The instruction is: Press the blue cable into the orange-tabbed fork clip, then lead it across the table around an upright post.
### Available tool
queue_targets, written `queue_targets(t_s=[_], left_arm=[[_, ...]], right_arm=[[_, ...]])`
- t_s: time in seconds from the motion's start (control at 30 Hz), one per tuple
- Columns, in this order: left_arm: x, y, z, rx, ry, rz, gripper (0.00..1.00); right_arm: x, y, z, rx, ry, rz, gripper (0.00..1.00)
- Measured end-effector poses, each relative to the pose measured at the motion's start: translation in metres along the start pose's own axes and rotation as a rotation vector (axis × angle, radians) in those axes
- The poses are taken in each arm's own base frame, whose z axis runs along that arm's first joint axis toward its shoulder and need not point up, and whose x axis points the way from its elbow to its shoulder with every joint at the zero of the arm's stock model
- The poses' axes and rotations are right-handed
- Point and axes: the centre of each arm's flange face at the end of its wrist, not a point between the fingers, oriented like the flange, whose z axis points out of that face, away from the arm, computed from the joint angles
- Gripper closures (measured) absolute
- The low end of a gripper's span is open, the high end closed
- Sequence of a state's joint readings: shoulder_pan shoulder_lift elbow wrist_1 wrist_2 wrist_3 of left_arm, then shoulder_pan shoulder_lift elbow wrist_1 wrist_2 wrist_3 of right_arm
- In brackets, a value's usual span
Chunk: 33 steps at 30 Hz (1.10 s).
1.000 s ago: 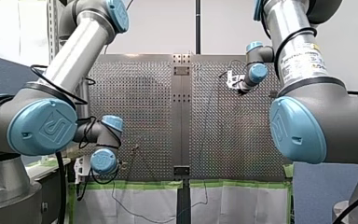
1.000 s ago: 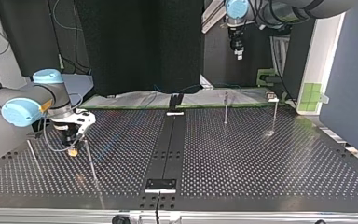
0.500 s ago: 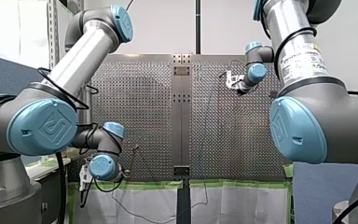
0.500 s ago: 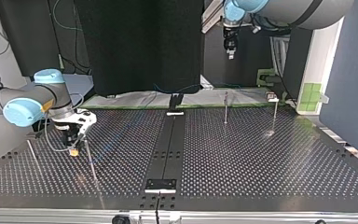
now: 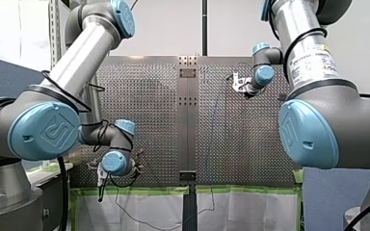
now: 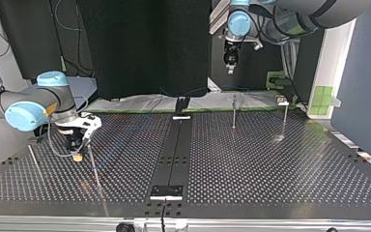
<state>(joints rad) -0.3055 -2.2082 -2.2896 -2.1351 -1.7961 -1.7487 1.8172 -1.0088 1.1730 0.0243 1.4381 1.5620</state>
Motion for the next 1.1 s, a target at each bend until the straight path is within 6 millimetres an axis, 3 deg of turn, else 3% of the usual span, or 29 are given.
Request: queue_targets(t_s=[0.37,1.1], left_arm=[[-0.042,-0.01,0.016,0.083,-0.058,-0.034,0.0],[-0.049,0.009,0.024,0.017,-0.07,-0.009,0.0]], right_arm=[[0.0,-0.001,0.0,0.001,0.0,-0.001,1.0],[0.0,-0.008,-0.001,0.004,0.0,-0.009,1.0]])
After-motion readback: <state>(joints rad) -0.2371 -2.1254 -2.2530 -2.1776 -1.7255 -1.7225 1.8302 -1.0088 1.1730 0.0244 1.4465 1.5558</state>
